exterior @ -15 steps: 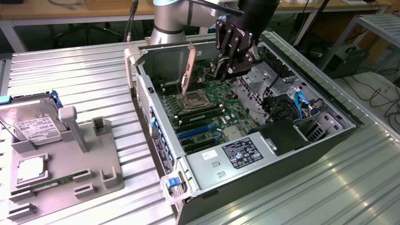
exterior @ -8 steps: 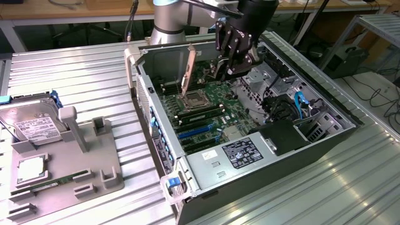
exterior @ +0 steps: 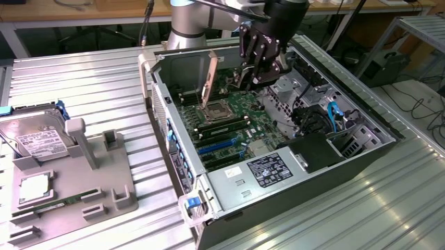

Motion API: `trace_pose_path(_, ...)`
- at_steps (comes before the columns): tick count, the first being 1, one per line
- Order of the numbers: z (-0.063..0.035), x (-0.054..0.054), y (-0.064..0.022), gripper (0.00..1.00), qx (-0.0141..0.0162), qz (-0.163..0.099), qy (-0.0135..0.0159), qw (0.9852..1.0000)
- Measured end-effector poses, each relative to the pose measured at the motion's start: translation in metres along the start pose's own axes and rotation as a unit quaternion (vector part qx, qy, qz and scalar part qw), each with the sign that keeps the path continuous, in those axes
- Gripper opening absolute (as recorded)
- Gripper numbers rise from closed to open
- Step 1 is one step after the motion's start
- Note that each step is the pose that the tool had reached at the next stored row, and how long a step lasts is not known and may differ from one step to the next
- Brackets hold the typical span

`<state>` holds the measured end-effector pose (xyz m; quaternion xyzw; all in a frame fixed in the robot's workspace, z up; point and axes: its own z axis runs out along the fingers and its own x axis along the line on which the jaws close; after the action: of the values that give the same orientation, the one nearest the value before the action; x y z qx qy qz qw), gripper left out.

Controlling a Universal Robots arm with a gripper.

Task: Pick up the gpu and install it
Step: 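Insert the gpu into the slot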

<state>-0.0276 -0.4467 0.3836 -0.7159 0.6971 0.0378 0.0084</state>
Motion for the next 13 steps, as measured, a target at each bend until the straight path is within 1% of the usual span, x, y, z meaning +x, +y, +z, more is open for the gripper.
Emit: trace_pose_path(13,0.0044,0.0005,-0.0002,0.28,0.0000,0.000,0.0000,1.0000)
